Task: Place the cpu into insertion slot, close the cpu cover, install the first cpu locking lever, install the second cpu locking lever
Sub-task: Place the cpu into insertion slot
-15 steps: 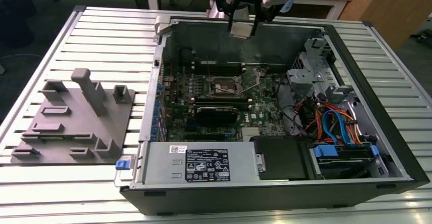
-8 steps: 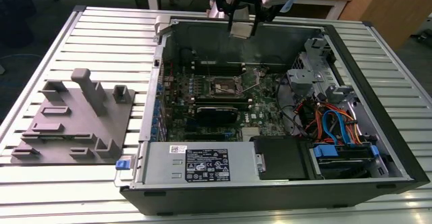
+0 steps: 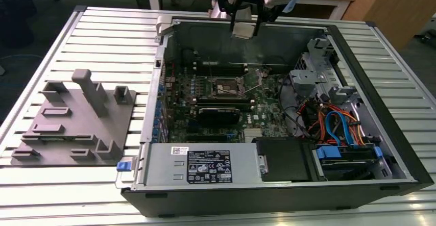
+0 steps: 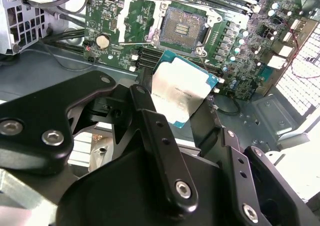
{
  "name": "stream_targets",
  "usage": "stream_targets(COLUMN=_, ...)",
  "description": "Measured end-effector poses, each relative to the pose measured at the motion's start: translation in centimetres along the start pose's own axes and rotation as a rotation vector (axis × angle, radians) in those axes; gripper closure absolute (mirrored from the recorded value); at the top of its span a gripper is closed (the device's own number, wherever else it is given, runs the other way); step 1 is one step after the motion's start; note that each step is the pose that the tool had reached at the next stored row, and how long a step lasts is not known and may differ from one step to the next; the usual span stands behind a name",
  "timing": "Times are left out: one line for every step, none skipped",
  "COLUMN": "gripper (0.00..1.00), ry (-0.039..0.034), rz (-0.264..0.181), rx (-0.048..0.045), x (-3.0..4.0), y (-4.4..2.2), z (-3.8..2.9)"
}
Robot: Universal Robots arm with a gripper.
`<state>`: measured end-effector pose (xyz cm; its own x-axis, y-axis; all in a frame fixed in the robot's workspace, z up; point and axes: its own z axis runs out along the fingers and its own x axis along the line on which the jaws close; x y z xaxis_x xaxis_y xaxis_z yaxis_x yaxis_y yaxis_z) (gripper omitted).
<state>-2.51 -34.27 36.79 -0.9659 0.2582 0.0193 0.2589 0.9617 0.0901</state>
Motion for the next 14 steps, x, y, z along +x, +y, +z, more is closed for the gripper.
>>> stream_targets(gripper=0.46, ry=0.0000, rz=0.000, rx=0.0001, x=0.00, y=0.00, z=0.00)
stream_targets(gripper=0.46, ry=-0.0002, rz=0.001, rx=0.0000, x=0.00, y=0.00, z=0.00)
stream_targets(gripper=0.46, ry=-0.0003, rz=0.003, rx=0.0000, x=0.00, y=0.00, z=0.00)
stream_targets(gripper=0.46, ry=-0.0004, rz=0.004, rx=0.0000, x=0.00, y=0.00, z=0.00)
stream_targets(gripper=0.46, ry=-0.0006, rz=0.007, rx=-0.0001, x=0.00, y=0.00, z=0.00)
stream_targets(gripper=0.46, ry=-0.0008, rz=0.010, rx=-0.0001, x=0.00, y=0.00, z=0.00)
stream_targets(gripper=0.46, ry=-0.0011, rz=0.013, rx=-0.0002, x=0.00, y=0.00, z=0.00)
stream_targets(gripper=0.46, ry=-0.0015, rz=0.016, rx=-0.0003, x=0.00, y=0.00, z=0.00)
stream_targets(gripper=0.46, ry=-0.0019, rz=0.021, rx=-0.0004, x=0.00, y=0.00, z=0.00)
stream_targets(gripper=0.46, ry=-0.0024, rz=0.027, rx=-0.0004, x=0.00, y=0.00, z=0.00)
stream_targets(gripper=0.46, ry=-0.0028, rz=0.031, rx=-0.0005, x=0.00, y=0.00, z=0.00)
stream_targets(gripper=0.46, ry=-0.0033, rz=0.037, rx=-0.0007, x=0.00, y=0.00, z=0.00)
stream_targets(gripper=0.46, ry=-0.0038, rz=0.042, rx=-0.0008, x=0.00, y=0.00, z=0.01)
stream_targets(gripper=0.46, ry=-0.0045, rz=0.049, rx=-0.0009, x=0.00, y=0.00, z=0.01)
